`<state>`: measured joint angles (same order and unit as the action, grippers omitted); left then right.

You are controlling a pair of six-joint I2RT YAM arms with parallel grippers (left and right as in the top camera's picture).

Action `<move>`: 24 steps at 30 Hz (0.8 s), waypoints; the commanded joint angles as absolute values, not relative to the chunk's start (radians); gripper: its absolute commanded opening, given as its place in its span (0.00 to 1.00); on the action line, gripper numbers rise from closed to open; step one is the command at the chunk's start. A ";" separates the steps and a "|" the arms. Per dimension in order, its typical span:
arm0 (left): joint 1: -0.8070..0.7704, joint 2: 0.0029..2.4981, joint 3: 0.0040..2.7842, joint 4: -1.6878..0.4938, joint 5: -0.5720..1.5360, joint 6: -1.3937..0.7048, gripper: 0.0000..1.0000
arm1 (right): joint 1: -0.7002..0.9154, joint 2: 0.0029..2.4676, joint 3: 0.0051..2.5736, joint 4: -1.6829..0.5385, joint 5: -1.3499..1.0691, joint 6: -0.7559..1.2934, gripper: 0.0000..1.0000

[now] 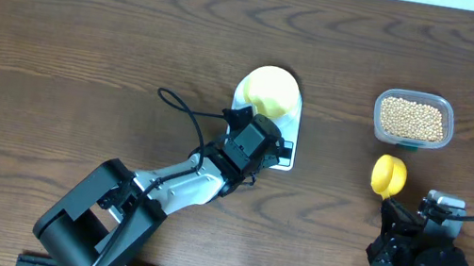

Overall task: Scoop item into bowl and weigh 50g on scale
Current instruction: 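Press the scale's tare button with the left gripper, then withdraw the left gripper from the scale to a raised pose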

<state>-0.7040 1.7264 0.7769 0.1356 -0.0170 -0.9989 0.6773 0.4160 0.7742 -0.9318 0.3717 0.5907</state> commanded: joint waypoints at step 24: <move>-0.672 1.264 0.770 -0.242 -0.009 -0.776 0.07 | 0.673 0.411 0.791 -0.939 0.375 0.579 0.01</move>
